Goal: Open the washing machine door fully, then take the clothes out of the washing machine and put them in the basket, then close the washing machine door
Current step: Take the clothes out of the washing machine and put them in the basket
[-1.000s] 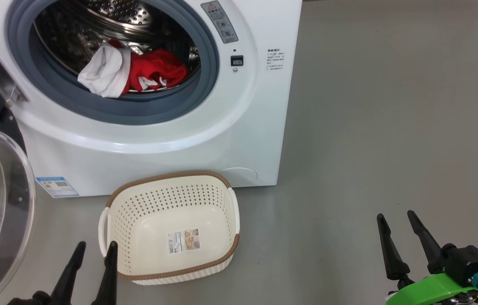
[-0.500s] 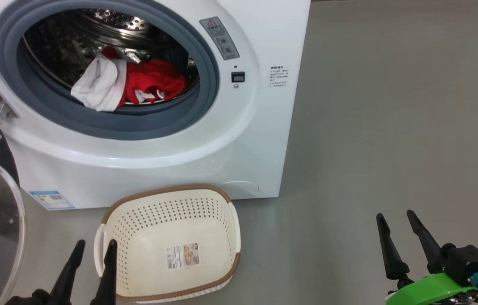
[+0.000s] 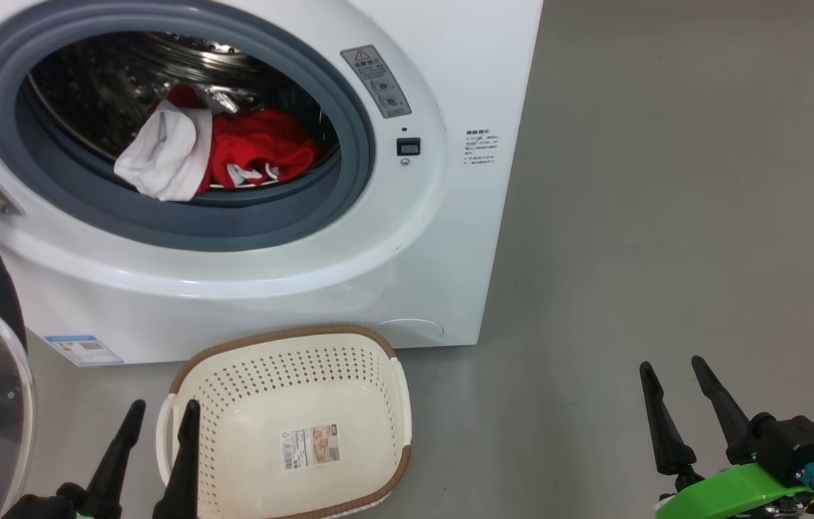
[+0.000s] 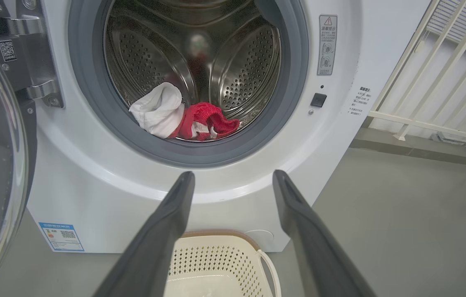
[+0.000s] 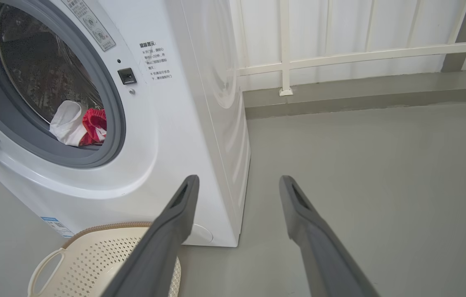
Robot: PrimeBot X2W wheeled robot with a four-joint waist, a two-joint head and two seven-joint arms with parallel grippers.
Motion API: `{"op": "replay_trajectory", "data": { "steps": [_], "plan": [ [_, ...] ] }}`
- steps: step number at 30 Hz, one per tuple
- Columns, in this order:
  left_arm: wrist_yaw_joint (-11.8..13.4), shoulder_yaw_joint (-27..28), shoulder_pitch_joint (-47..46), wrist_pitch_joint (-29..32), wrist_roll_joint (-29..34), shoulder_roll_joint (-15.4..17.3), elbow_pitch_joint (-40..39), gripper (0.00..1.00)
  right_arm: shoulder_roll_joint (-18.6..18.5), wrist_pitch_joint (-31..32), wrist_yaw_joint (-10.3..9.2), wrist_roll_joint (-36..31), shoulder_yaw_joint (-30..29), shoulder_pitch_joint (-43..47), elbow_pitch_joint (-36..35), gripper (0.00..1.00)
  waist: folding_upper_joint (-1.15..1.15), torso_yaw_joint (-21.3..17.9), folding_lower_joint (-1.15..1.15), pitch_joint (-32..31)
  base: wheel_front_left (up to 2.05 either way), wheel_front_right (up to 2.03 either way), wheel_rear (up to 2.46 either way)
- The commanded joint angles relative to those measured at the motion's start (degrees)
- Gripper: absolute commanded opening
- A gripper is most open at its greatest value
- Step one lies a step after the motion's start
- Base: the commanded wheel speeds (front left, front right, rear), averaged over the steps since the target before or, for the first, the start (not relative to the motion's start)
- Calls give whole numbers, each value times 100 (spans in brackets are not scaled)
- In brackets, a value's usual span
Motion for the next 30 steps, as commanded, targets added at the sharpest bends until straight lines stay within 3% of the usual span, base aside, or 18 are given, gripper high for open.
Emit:
{"op": "replay_trajectory", "data": {
  "steps": [1, 15, 25, 30],
  "plan": [
    [9, 191, -235, -29, 34, 110, -109, 100, -28, -54, 42, 24, 162, -173, -157, 100, 0, 6, 0, 16, 0, 0, 0],
    [9, 155, -555, -29, 116, 119, 271, 100, -28, -54, 42, 63, 223, -295, -178, 100, 0, -37, 0, 240, 0, 0, 0],
    [9, -61, -2012, -29, 374, 301, 1192, 100, -28, -54, 42, 139, 366, -580, -228, 100, 0, -276, 0, 835, 0, 0, 0],
    [9, -303, -3142, -29, 368, 494, 2031, 100, -28, -54, 42, 244, 454, -768, -297, 100, 0, -558, 0, 1273, 0, 0, 0]
  ]
}}
